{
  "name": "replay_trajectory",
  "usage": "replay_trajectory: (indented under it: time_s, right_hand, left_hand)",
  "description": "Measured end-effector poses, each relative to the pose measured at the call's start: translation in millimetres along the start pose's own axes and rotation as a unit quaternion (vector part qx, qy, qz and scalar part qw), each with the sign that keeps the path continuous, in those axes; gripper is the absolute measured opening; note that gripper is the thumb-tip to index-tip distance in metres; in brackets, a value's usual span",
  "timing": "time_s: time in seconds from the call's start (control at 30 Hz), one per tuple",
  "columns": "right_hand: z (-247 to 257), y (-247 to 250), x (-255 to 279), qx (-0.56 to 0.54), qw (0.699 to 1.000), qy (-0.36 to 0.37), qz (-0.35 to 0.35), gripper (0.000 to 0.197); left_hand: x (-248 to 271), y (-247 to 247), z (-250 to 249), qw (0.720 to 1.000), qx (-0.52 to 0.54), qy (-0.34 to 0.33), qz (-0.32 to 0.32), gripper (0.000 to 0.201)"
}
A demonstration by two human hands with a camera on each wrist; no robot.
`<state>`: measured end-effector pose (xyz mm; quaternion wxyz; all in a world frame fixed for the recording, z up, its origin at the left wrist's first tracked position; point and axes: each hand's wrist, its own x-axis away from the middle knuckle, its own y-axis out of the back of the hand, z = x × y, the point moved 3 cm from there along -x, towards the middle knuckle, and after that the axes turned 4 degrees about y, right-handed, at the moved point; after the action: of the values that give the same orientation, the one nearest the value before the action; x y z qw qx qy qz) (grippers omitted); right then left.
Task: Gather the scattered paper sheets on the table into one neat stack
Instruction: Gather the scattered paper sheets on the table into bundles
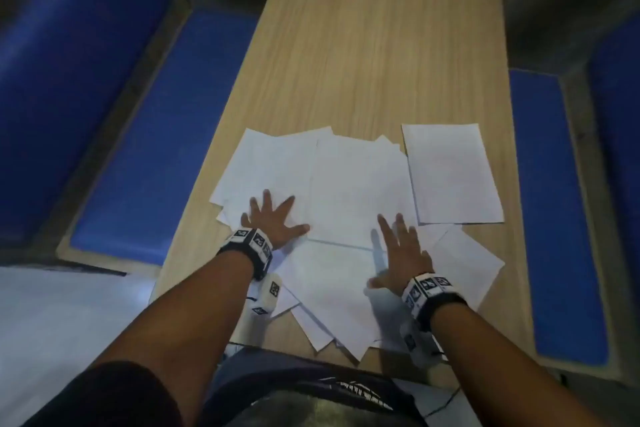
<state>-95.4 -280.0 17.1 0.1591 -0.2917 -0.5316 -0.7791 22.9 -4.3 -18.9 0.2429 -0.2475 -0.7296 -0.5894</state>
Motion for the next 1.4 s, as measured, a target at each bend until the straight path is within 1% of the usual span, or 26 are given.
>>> replay_trajectory:
  time_s: [0.07,0.13,0.2,0.27,0.33,0.37,0.43,0.47,0.5,0.53,0.6,0.63,0.73,0.77,0.83,0.93,1.0,1.07,1.1,1.17,1.2,1.23,1.27,1.3,1.33,1.4]
  right_hand:
    - [8,-7,-7,0.035,0.999,0.002,0.028,0.14]
    - [13,-14,-12,0.052,0.998,0.007,0.025,0.132]
    - [17,-18,-15,0.069,0.997,0.026,0.001,0.114]
    - [17,-17,-17,0.057,0.997,0.053,-0.022,0.088]
    - [15,-11,-17,-0.035,0.995,0.044,-0.08,0.066]
    - [11,-6,-18,-0.1,0.987,0.008,-0.121,0.064]
    - [-1,4,-22,-0.199,0.957,-0.091,-0.192,0.072]
    - [-6,6,-25,-0.209,0.949,-0.133,-0.193,0.08]
    - [-8,7,-29,-0.188,0.954,-0.155,-0.172,0.087]
    - [-8,5,-32,-0.145,0.967,-0.156,-0.14,0.089]
    - [2,-2,-35,-0.048,0.989,-0.115,-0.079,0.084]
    - [7,-7,-36,-0.019,0.994,-0.091,-0.059,0.079]
    - [21,-20,-32,-0.03,0.998,-0.051,-0.025,0.068]
    - [22,-22,-30,-0.039,0.998,-0.046,-0.017,0.066]
    - [21,-25,-28,-0.045,0.998,-0.04,-0.012,0.06]
    - [14,-18,-26,-0.035,0.998,-0.023,-0.052,0.048]
    - [-1,2,-28,-0.058,0.985,-0.046,-0.158,0.045]
    - [-29,29,-33,-0.065,0.96,-0.1,-0.255,0.057]
    - [-45,40,-38,-0.056,0.953,-0.128,-0.268,0.065]
    - [-75,55,-49,-0.037,0.954,-0.173,-0.241,0.075]
    - [-88,60,-55,-0.03,0.956,-0.19,-0.222,0.073]
    - [-98,64,-61,-0.026,0.957,-0.198,-0.21,0.063]
    - [-104,68,-66,-0.019,0.959,-0.193,-0.206,0.046]
    - [-108,71,-69,-0.013,0.961,-0.178,-0.209,0.028]
    - [-110,74,-71,-0.012,0.963,-0.166,-0.215,0.018]
    - [-104,80,-71,-0.019,0.963,-0.144,-0.227,0.017]
  left_hand:
    - [3,-6,-13,0.999,-0.027,-0.032,0.003,0.094]
    - [14,-8,-31,0.996,-0.031,-0.078,-0.017,0.087]
    - [19,-15,-42,0.991,0.004,-0.129,-0.018,0.084]
    - [20,-20,-40,0.982,0.123,-0.145,-0.025,0.081]
    - [20,-17,-28,0.946,0.294,-0.112,-0.082,0.069]
    - [19,-13,-22,0.921,0.368,-0.073,-0.107,0.065]
    - [17,-4,-11,0.876,0.467,0.024,-0.118,0.067]
    - [14,-1,-8,0.864,0.486,0.067,-0.111,0.071]
    - [11,1,-8,0.86,0.491,0.091,-0.105,0.076]
    - [7,3,-11,0.861,0.488,0.104,-0.098,0.082]
    - [3,8,-25,0.861,0.49,0.115,-0.074,0.094]
    - [0,10,-32,0.866,0.483,0.117,-0.065,0.094]
    - [-3,12,-45,0.866,0.477,0.146,-0.036,0.091]
    - [-5,9,-45,0.863,0.485,0.144,-0.021,0.086]
    - [-7,2,-40,0.857,0.5,0.124,0.001,0.064]
    - [-2,3,-30,0.877,0.469,0.108,0.007,0.041]
    - [-1,5,-23,0.896,0.436,0.089,-0.009,0.037]
    - [1,5,-14,0.899,0.431,0.069,-0.031,0.038]
    - [2,5,-10,0.895,0.441,0.062,-0.034,0.042]
    - [6,0,-1,0.877,0.476,0.06,-0.023,0.047]
    - [9,-2,2,0.869,0.49,0.065,-0.015,0.044]
    - [13,-5,5,0.864,0.498,0.072,-0.002,0.039]
    - [15,-10,9,0.86,0.504,0.082,0.01,0.037]
    - [18,-15,12,0.857,0.507,0.09,0.023,0.038]
    - [20,-20,13,0.853,0.512,0.093,0.034,0.042]
    - [23,-29,15,0.837,0.536,0.095,0.044,0.049]
